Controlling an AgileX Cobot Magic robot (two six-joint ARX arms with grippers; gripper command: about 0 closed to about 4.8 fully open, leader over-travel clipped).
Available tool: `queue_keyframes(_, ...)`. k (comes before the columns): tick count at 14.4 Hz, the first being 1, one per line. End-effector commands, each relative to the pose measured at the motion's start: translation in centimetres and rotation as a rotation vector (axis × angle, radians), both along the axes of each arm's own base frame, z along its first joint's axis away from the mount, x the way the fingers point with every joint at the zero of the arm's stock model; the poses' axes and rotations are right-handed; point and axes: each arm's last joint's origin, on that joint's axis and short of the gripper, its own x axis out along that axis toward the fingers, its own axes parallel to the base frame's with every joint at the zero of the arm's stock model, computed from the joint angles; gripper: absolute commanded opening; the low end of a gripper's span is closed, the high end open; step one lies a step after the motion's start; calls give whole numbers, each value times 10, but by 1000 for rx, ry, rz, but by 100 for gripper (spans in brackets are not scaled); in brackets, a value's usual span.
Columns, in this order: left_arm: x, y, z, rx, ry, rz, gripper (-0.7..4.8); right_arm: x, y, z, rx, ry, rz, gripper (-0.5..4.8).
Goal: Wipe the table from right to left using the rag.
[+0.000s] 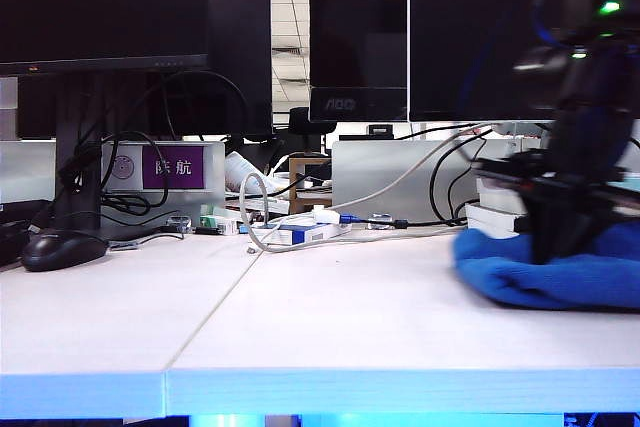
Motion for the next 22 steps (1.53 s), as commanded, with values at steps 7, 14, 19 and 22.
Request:
queue_keyframes(7,-2,1,2,-4,-11,-4,-5,-19,108,-4,128,-70,94,-1)
queue_keyframes(14,-2,1,1,0,-4,-4,-5,-15,151,-34,196,24,154,-1)
queue_keyframes(19,-2,1,0,9,11,-4,-5,-28,214,-27,276,-20,197,-1)
queue_keyframes(22,-2,1,0,9,12,-4,-5,-32,246,-19,354,-49,193,-1)
